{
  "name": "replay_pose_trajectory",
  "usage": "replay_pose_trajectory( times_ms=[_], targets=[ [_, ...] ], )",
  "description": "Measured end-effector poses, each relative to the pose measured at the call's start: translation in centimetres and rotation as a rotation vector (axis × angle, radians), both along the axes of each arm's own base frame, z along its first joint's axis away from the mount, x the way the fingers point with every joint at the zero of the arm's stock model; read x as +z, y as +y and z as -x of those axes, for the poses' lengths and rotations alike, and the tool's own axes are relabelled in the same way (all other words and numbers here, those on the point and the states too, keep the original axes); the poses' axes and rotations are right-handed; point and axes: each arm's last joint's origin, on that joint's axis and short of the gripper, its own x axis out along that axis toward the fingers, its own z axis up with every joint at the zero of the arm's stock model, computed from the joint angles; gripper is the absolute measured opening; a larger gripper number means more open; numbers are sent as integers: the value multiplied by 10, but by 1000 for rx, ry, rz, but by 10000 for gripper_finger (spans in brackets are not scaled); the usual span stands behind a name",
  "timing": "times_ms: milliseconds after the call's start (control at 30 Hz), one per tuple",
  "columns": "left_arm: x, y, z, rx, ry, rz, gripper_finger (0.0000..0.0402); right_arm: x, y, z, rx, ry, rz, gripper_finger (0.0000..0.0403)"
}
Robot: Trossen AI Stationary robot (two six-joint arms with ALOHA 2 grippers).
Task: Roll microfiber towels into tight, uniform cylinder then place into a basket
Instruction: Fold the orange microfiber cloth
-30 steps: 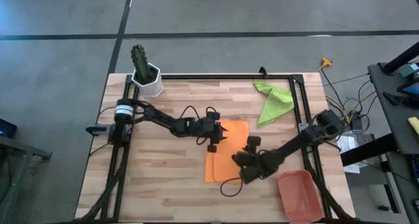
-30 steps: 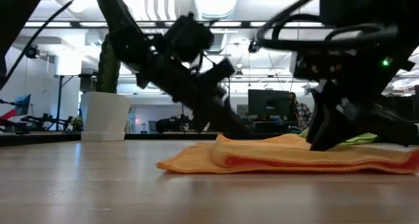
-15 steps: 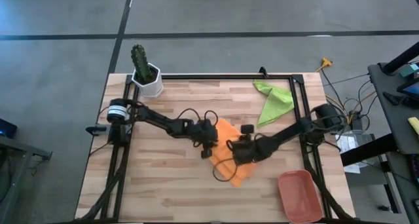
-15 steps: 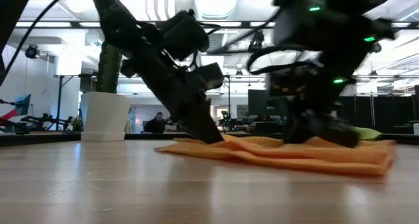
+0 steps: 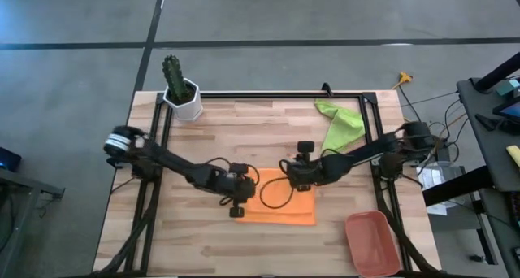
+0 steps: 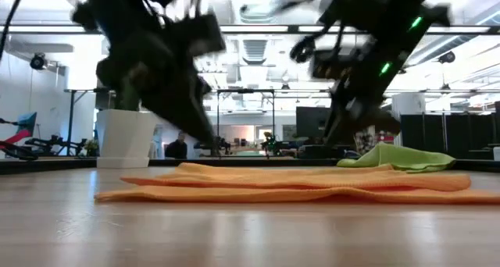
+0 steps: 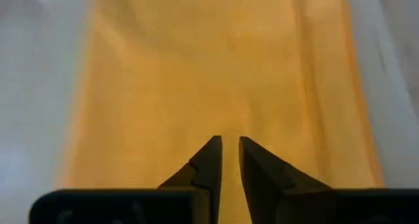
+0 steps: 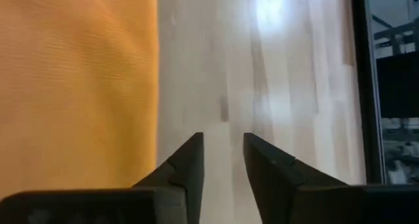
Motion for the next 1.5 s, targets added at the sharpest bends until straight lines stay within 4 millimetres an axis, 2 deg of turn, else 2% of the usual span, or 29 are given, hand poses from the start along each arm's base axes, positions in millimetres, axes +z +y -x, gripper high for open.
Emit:
replay_pose_trajectory(
  times_ms=[133,200,267,400,533,767,933,1133,1333,1500],
  targets=[
    [26,-11,17,-44,-56,-9,36,24,25,24,27,-83,-118,124],
    [39,-19,25,-101,-90,16,36,31,43,36,68,-137,-211,127],
    [43,-29,33,-150,-108,15,36,31,61,51,97,-147,-250,127],
    [28,-41,49,-220,-62,-35,38,21,95,74,163,-147,-284,128],
    [9,-45,53,-221,0,-81,65,9,116,82,197,-144,-259,137],
    [-9,-48,47,-222,53,-101,153,-3,126,68,181,-99,-283,164],
    [-17,-50,47,-245,86,-81,189,-9,133,61,179,-62,-286,183],
    [-16,-50,47,-243,85,-82,194,-11,133,59,155,-66,-283,214],
    [-19,-50,47,-217,91,-73,193,-8,130,58,121,-94,-277,212],
    [-30,-51,45,-217,121,-84,177,-8,130,59,121,-95,-271,210]
  ],
)
